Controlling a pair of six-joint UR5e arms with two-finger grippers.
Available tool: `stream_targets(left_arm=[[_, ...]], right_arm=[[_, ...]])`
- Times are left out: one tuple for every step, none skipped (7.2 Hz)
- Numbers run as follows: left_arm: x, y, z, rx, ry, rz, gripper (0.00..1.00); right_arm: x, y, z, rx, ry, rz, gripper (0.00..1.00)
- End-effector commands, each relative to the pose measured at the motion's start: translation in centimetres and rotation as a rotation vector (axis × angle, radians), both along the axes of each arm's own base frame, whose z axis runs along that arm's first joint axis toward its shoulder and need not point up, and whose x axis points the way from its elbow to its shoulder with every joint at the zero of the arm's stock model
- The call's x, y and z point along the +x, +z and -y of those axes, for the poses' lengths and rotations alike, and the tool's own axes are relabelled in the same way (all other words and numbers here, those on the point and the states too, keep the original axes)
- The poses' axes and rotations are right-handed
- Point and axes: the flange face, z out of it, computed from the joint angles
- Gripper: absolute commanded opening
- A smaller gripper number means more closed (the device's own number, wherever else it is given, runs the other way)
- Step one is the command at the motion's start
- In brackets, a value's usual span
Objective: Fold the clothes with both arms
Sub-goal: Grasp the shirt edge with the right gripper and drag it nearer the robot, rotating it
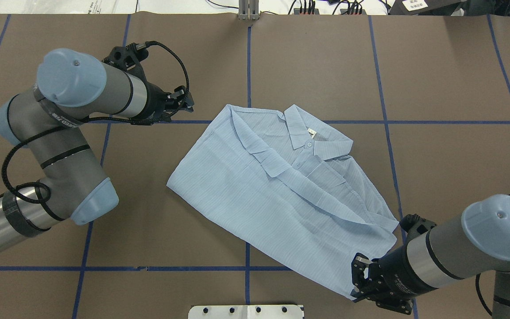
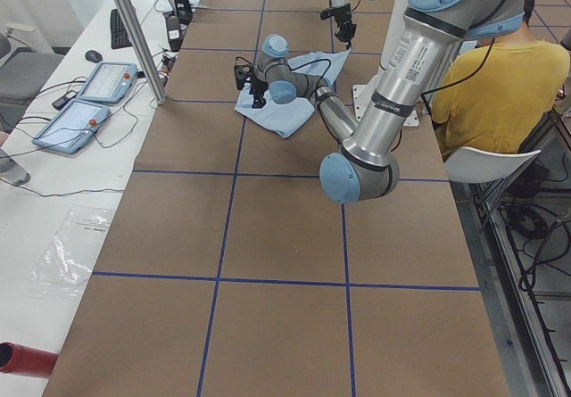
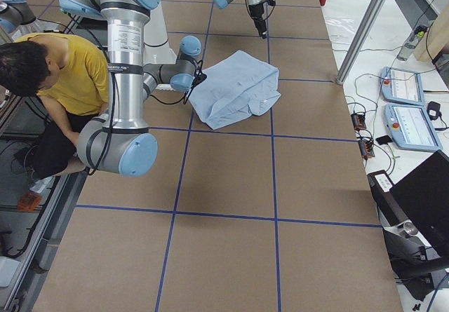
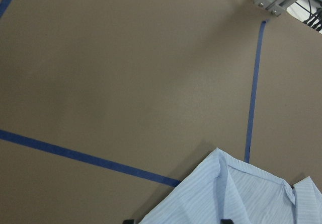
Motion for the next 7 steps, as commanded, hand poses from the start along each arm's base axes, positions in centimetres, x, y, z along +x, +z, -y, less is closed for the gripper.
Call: stream_targets(left_arm=[[2.2,0.5,-2.6,-0.053,0.029,-0.015,0.66],[3.3,1.7,-4.5,-0.095,0.042,-0.014,0.70],[4.0,1.7,-5.6,-0.162,0.033,-0.036,0.73],[5.1,2.2,-7.0,-0.270,0.004,-0.060,0.74],[5.2,4.1,-7.9,-0.322,-0.010,-0.047,0.77],[6.2,6.0,-9.4,-0.349,0.005,-0.016,0.78],[7.0,6.2,-10.4,-0.397,-0.005,-0.012,0.78]], right_arm=[[1.2,1.1,-2.6,-0.009,-0.055,-0.030,0.48],[1.3,1.4,-2.7,-0.010,-0.054,-0.036,0.99],[1.3,1.3,-2.7,-0.009,-0.056,-0.034,1.00],[1.7,1.1,-1.7,-0.008,-0.027,-0.030,1.00],[2.8,0.6,1.7,0.004,0.065,-0.013,1.00],[3.9,1.0,7.3,0.013,0.197,-0.016,1.00],[3.6,1.9,14.5,0.032,0.320,-0.029,1.00]])
